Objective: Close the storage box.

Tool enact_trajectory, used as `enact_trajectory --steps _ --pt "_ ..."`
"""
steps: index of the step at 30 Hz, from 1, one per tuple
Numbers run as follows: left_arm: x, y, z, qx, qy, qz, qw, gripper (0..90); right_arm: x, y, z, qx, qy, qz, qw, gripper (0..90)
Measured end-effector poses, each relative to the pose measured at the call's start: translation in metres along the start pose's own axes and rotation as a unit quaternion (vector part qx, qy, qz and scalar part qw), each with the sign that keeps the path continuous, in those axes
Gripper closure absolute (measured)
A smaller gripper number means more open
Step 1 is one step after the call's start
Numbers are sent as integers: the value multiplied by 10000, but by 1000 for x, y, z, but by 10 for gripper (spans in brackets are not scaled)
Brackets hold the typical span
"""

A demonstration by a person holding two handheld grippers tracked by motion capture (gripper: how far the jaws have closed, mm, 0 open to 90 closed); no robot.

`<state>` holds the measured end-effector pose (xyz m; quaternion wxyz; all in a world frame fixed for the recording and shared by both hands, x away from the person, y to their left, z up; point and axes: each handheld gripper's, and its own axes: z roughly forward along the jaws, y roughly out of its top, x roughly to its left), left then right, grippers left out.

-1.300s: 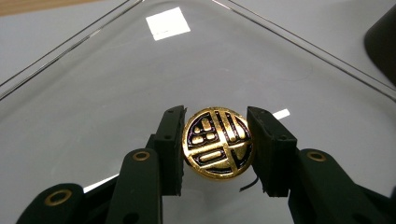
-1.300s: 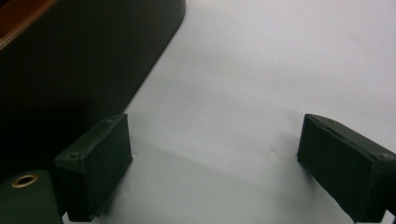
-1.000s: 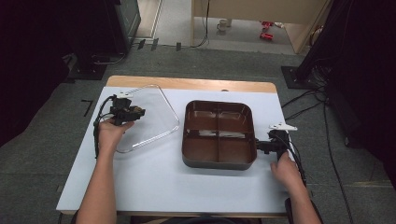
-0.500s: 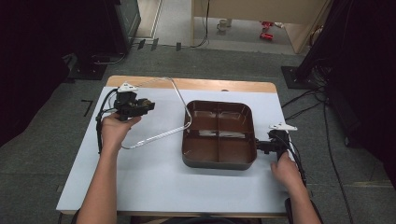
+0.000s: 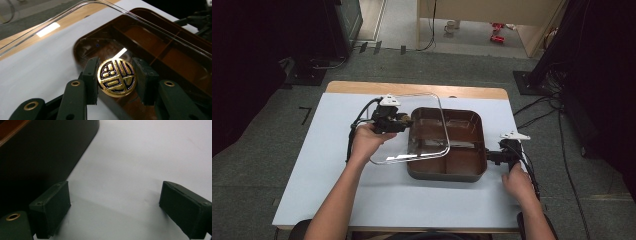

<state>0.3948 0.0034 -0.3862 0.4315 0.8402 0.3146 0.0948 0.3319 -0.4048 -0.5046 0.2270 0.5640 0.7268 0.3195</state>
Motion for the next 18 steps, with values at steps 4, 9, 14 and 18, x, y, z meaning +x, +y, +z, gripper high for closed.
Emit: enact_trajectory --steps 4,9,14,18 --pt "-8 4 11 22 -115 81 9999 593 0 0 0 -3 -2 -2 10000 92" --pt "-21 11 34 98 -311 228 9992 594 0 0 0 -3 -2 9 10000 92" --pt "-34 17 48 187 -362 313 9987 594 0 0 0 1 0 12 10000 92" --pt "-47 22 65 349 -408 414 9977 594 0 0 0 3 -2 9 10000 92"
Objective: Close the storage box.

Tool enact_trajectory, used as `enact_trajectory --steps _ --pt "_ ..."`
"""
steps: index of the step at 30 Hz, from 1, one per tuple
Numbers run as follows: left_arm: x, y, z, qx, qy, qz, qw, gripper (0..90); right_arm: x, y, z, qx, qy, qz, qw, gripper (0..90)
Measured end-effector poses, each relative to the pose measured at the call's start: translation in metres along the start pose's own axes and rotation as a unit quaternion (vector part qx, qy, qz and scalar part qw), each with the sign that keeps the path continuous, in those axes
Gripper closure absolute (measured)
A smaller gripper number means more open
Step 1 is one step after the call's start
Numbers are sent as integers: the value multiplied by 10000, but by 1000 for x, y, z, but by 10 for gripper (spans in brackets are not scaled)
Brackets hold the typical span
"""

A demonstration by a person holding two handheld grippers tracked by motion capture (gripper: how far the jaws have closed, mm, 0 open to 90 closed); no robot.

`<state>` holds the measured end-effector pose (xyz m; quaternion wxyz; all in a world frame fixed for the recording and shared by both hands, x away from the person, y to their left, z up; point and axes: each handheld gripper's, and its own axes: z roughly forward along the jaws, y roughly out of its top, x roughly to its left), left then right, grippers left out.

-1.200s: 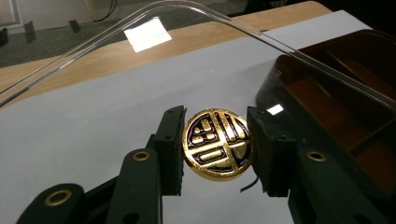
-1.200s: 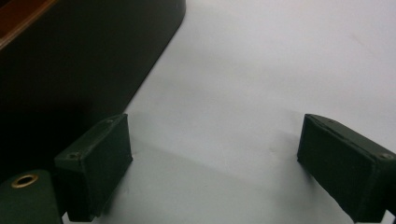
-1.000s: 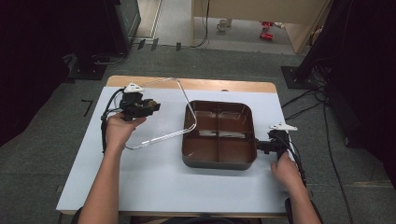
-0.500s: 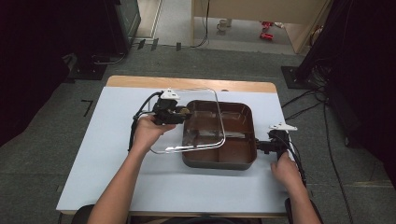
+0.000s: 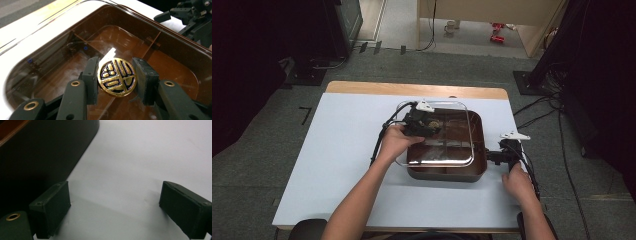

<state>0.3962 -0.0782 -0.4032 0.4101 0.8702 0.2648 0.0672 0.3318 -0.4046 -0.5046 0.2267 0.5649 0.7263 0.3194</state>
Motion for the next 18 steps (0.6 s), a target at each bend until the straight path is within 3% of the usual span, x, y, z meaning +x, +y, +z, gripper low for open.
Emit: enact_trajectory --steps 7,11,18 --pt "-14 5 20 138 -95 93 9998 593 0 0 0 3 -1 6 10000 92" --pt "-19 5 30 259 -146 29 9996 593 0 0 0 6 0 1 10000 92" --pt "-27 7 39 272 -148 96 9995 593 0 0 0 4 -1 -6 10000 92"
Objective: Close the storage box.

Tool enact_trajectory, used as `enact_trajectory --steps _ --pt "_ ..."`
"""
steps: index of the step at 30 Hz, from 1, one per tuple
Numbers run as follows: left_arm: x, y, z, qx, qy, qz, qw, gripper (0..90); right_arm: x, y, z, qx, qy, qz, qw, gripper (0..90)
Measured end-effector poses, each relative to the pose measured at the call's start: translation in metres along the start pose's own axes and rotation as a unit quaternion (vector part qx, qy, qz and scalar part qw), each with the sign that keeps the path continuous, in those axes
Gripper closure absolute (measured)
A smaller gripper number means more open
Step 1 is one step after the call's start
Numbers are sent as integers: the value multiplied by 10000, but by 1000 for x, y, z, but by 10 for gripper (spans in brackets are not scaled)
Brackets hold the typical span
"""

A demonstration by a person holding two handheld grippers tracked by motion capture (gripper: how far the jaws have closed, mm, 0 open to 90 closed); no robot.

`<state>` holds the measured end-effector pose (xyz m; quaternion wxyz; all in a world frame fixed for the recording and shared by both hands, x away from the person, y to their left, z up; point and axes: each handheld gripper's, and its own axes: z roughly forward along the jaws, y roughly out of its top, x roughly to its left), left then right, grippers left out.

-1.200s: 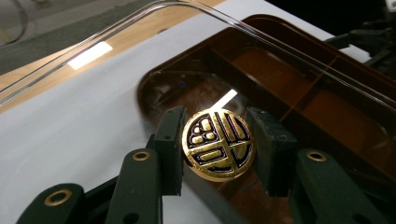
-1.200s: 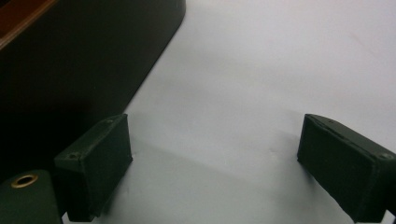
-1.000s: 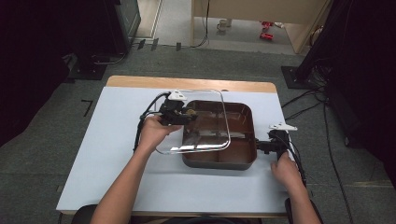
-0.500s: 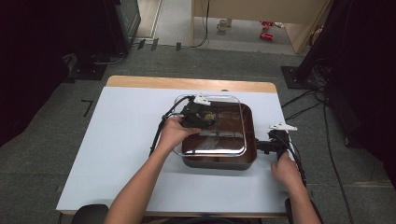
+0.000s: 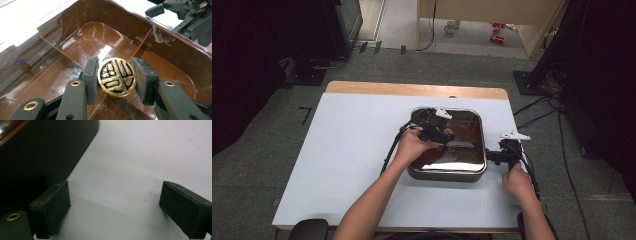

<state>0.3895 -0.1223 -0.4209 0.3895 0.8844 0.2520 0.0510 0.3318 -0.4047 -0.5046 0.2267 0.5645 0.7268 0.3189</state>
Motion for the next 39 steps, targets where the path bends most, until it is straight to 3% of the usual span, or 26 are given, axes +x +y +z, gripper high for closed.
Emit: enact_trajectory --steps 5,12,16,19,24,28,32,39 --pt "1 -3 1 -30 -121 -93 9999 592 0 0 0 -3 1 -7 10000 92" --pt "3 -4 0 -72 -185 -62 9998 582 0 0 0 0 0 0 10000 92" --pt "7 -3 -8 -252 -353 -143 9990 464 0 0 0 0 2 3 10000 92" --pt "9 -4 -16 -381 -409 -134 9983 424 0 0 0 -6 0 3 10000 92" --pt "13 -6 -28 -526 -361 -165 9978 376 0 0 0 -12 3 7 10000 92" --pt "16 -10 -35 -431 -354 -200 9982 361 0 0 0 -12 3 6 10000 92" --pt "18 -15 -47 -380 -129 -61 9992 350 0 0 0 -13 2 4 10000 92" --pt "20 -25 -63 -493 -1 -107 9987 340 0 0 0 -9 4 11 10000 92"
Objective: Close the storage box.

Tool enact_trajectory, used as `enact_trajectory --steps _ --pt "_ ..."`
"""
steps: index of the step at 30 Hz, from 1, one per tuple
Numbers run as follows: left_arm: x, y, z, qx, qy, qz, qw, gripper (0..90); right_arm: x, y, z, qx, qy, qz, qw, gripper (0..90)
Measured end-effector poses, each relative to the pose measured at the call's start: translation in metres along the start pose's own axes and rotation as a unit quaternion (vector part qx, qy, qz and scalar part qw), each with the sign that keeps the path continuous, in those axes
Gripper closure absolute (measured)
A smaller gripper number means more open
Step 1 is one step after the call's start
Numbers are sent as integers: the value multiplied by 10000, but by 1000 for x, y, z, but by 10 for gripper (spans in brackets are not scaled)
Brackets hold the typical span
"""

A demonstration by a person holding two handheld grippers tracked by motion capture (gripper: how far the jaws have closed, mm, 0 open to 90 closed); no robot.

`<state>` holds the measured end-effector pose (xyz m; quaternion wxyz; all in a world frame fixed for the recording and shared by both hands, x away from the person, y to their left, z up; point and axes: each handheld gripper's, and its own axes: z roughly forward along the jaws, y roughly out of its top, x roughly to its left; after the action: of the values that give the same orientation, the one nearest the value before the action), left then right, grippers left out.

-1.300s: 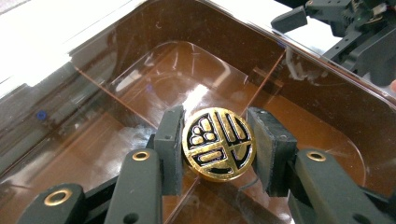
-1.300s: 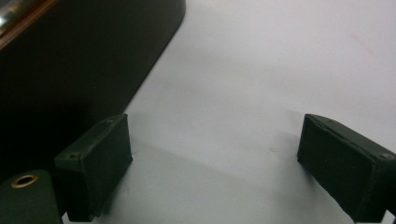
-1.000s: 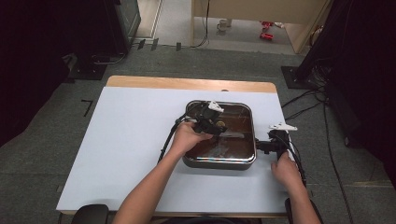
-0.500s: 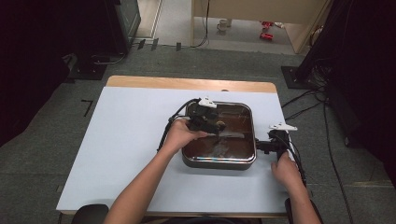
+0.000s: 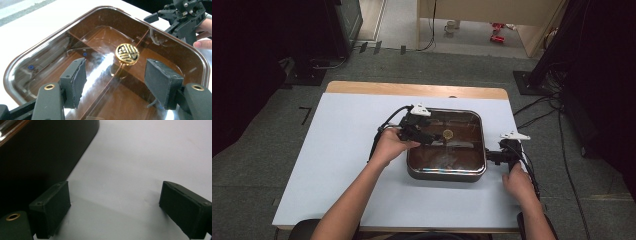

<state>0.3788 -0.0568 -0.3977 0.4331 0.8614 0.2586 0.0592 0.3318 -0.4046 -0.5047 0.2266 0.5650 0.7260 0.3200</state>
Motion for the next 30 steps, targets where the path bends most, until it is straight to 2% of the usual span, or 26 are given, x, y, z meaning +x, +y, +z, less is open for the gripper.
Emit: enact_trajectory --steps 5,9,16,18,23,30 --pt "4 -10 -12 1 38 -81 10000 331 0 0 0 -4 0 -3 10000 92" --pt "10 -20 -23 -119 70 -235 9996 327 0 0 0 2 -2 -11 10000 92" --pt "15 -30 -35 -150 188 -285 9993 317 0 0 0 -1 -4 -8 10000 92" --pt "16 -34 -38 -145 200 -357 9991 307 0 0 0 0 -4 -9 10000 92" --pt "19 -47 -47 -137 334 -428 9984 297 0 0 0 2 -3 -6 10000 92" --pt "23 -68 -60 -138 623 -495 9967 285 0 0 0 -2 -4 -11 10000 92"
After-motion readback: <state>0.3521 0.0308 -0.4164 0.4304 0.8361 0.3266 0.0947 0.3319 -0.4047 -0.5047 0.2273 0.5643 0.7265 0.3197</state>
